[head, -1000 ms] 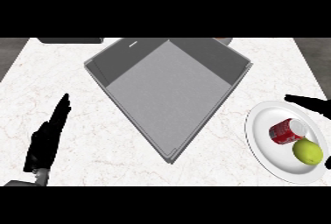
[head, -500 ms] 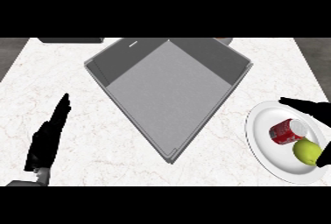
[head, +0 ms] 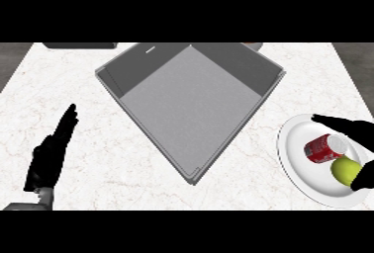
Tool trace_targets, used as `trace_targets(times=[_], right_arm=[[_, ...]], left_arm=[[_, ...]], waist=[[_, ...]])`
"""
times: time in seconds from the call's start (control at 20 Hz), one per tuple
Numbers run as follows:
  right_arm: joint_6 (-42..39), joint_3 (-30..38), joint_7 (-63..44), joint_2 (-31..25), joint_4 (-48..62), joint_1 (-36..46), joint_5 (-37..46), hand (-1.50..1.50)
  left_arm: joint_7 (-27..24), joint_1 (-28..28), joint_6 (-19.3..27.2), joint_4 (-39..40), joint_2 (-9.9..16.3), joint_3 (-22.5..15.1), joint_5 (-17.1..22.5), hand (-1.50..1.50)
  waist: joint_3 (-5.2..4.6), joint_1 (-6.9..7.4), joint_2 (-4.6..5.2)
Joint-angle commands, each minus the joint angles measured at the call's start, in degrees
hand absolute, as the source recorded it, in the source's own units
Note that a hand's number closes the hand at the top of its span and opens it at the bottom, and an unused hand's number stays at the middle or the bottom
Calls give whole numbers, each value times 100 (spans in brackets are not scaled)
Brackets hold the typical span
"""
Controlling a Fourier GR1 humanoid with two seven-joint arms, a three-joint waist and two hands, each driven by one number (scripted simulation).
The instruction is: Pick the can from the plate and place it in the cardboard box
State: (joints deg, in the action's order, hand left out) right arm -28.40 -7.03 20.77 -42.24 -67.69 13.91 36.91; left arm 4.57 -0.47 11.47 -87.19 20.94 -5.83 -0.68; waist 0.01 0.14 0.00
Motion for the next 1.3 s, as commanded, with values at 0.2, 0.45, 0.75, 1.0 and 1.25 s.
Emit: trace_targets(times=[0.2,0.45,0.75,1.0,1.25], right_arm=[[-108,345,259,222,52,-82,437,-150],[-6,372,237,587,643,486,791,-150],[-17,330,61,796,181,81,1220,-150],[9,511,571,839,930,113,1248,150],[963,640,431,1020,380,266,1490,150]], left_arm=[[121,465,-37,-521,-420,-48,-438,0],[-531,-246,-170,794,-613,284,-536,0],[-25,-49,-468,116,-548,516,-506,0],[200,12,-547,-284,-616,472,-650,0],[63,-50,-377,-29,-784,503,-774,0]], waist=[[0,2,-4],[-2,-1,10],[-1,-8,-2],[1,13,3],[-1,-21,-2]])
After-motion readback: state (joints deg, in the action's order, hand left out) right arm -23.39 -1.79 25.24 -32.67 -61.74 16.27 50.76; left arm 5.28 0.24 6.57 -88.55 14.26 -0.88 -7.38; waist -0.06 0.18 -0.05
